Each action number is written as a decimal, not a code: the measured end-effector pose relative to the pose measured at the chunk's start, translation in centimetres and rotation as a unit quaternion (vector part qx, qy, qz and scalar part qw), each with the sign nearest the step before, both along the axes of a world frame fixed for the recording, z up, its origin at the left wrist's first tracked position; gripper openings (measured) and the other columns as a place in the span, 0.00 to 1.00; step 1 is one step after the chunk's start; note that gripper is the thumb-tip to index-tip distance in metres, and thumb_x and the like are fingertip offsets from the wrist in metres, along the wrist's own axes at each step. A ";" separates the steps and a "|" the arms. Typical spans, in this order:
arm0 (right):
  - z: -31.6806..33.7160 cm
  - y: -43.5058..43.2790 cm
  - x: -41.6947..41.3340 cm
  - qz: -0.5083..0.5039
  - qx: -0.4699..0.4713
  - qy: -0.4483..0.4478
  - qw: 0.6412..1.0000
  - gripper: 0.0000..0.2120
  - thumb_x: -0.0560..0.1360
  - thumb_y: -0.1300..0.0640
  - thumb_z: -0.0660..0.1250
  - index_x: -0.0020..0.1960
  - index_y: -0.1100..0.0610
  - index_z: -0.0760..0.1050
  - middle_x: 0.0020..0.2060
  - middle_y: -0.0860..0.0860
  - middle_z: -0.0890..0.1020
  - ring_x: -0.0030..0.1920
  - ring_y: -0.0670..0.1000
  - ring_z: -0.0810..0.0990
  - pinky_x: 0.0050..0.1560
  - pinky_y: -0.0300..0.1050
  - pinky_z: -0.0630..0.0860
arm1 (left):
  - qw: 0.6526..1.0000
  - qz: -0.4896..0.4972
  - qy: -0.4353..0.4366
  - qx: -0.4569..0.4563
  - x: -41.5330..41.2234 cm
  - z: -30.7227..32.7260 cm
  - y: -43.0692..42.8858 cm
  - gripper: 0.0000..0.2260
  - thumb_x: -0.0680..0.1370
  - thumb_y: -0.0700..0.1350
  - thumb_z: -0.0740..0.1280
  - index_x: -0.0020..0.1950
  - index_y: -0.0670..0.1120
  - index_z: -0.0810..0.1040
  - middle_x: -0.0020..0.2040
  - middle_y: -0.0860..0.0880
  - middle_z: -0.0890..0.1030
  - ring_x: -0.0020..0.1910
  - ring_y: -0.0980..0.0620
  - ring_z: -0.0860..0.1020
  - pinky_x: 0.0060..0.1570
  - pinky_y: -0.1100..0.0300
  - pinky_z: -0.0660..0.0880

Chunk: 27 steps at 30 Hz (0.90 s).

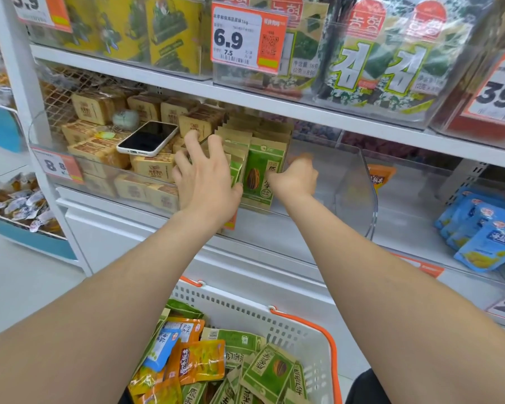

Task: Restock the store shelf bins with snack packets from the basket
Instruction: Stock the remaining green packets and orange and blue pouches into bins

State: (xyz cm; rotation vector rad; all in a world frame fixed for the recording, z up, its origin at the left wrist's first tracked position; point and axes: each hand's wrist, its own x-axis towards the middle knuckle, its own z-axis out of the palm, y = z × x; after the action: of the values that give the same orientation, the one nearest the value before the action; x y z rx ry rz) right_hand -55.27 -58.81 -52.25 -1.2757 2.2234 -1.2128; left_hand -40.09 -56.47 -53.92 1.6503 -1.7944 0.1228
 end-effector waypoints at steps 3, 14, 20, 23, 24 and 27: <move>0.9 1.3 -0.2 0.007 0.046 0.009 0.999 0.23 0.75 0.55 0.76 0.39 0.54 0.61 0.52 0.55 0.76 0.57 0.59 0.79 0.52 0.50 0.78 | 1.000 -0.007 -0.007 -0.023 0.1 0.4 0.5 0.36 0.71 0.54 0.79 0.72 0.47 0.65 0.76 0.39 0.59 0.70 0.33 0.65 0.67 0.38 0.67; -0.4 6.6 0.4 0.347 -0.119 0.362 0.857 0.08 0.67 0.57 0.59 0.35 0.52 0.76 0.29 0.48 0.80 0.32 0.54 0.77 0.35 0.50 0.79 | 0.995 -0.040 0.011 0.095 3.5 1.0 3.6 0.13 0.76 0.56 0.64 0.42 0.46 0.77 0.38 0.46 0.80 0.41 0.39 0.79 0.42 0.49 0.79; -4.0 9.4 2.5 0.500 0.094 0.445 0.737 0.10 0.65 0.61 0.62 0.39 0.54 0.82 0.33 0.50 0.83 0.37 0.57 0.80 0.36 0.49 0.80 | 0.795 -0.194 -0.253 0.516 4.9 -1.9 5.2 0.12 0.81 0.55 0.66 0.61 0.51 0.80 0.47 0.49 0.86 0.42 0.50 0.87 0.43 0.56 0.83; -7.0 10.3 3.2 0.546 0.225 0.461 0.662 0.12 0.68 0.60 0.68 0.49 0.51 0.85 0.37 0.45 0.83 0.43 0.53 0.82 0.43 0.50 0.83 | 0.736 -0.194 -0.329 0.559 4.0 -3.4 5.9 0.17 0.84 0.54 0.65 0.71 0.51 0.76 0.57 0.50 0.84 0.48 0.51 0.87 0.48 0.54 0.82; -8.1 10.6 3.5 0.562 0.269 0.469 0.626 0.14 0.69 0.58 0.70 0.54 0.50 0.84 0.37 0.43 0.80 0.46 0.53 0.81 0.46 0.50 0.83 | 0.736 -0.197 -0.345 0.548 3.6 -3.9 6.0 0.17 0.84 0.52 0.64 0.73 0.50 0.75 0.59 0.49 0.83 0.49 0.50 0.87 0.46 0.55 0.82; -11.2 11.9 3.9 0.588 0.369 0.519 0.498 0.30 0.70 0.51 0.80 0.70 0.50 0.76 0.47 0.44 0.77 0.53 0.53 0.77 0.44 0.45 0.76 | 0.748 -0.210 -0.389 0.495 2.1 -4.9 6.0 0.16 0.85 0.46 0.62 0.73 0.48 0.76 0.59 0.49 0.81 0.50 0.48 0.85 0.53 0.52 0.82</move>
State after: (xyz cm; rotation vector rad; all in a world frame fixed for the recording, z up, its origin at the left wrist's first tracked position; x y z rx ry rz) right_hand -51.39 -46.91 -63.49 -2.5058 1.0712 1.1778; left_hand -38.01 -50.51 -58.83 1.9203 -3.2189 -0.5233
